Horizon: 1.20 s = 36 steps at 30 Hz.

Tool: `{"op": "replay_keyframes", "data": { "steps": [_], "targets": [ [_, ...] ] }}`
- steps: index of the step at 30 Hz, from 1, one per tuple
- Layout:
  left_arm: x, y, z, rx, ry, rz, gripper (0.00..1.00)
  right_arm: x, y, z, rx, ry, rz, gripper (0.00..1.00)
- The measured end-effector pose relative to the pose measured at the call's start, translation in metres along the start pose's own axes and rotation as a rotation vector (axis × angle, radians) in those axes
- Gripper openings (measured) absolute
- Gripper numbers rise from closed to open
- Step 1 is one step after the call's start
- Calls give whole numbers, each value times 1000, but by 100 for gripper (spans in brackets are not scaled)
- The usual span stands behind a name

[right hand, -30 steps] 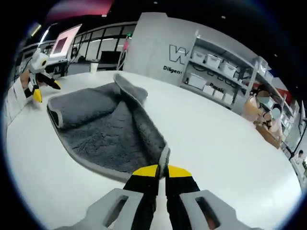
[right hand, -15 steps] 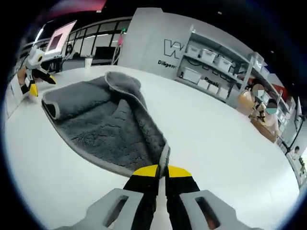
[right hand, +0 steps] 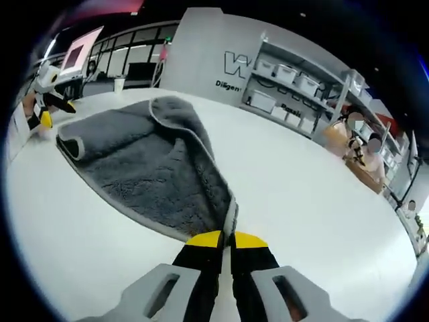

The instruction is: Open the folded towel by lifting each exposed corner and separating the folded layers until the towel lies flat within the target outline without major curled edges

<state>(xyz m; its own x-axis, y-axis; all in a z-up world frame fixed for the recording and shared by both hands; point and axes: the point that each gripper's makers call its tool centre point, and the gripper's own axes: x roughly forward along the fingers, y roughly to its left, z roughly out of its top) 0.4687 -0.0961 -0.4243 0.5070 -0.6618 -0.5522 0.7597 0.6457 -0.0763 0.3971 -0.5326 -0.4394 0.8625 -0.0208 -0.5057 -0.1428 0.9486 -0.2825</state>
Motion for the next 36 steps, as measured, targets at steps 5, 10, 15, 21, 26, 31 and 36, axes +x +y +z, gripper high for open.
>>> {"op": "replay_keyframes", "data": {
  "steps": [5,10,15,21,26,31,36],
  "targets": [
    [0,1,-1,-8,0,2,90,-1,-4,-3,11,6,-12,0],
    [-1,0,1,-9,-7,-1,90,-2,-4,-3,37,6,-10,0],
    [-2,0,2,-14,-13,3,90,-3,-5,-4,37,18,-19,0],
    [-2,1,2,-14,-15,4,90,-8,-21,-4,61,39,-75,18],
    [-2,0,2,-13,-14,3,90,-11,-28,-6,61,60,-93,30],
    [-2,-1,2,-13,-18,0,91,-16,-36,-6,66,93,-113,43],
    [-3,-1,2,-11,-20,4,91,-17,-36,-4,96,100,-93,56]
  ]
}}
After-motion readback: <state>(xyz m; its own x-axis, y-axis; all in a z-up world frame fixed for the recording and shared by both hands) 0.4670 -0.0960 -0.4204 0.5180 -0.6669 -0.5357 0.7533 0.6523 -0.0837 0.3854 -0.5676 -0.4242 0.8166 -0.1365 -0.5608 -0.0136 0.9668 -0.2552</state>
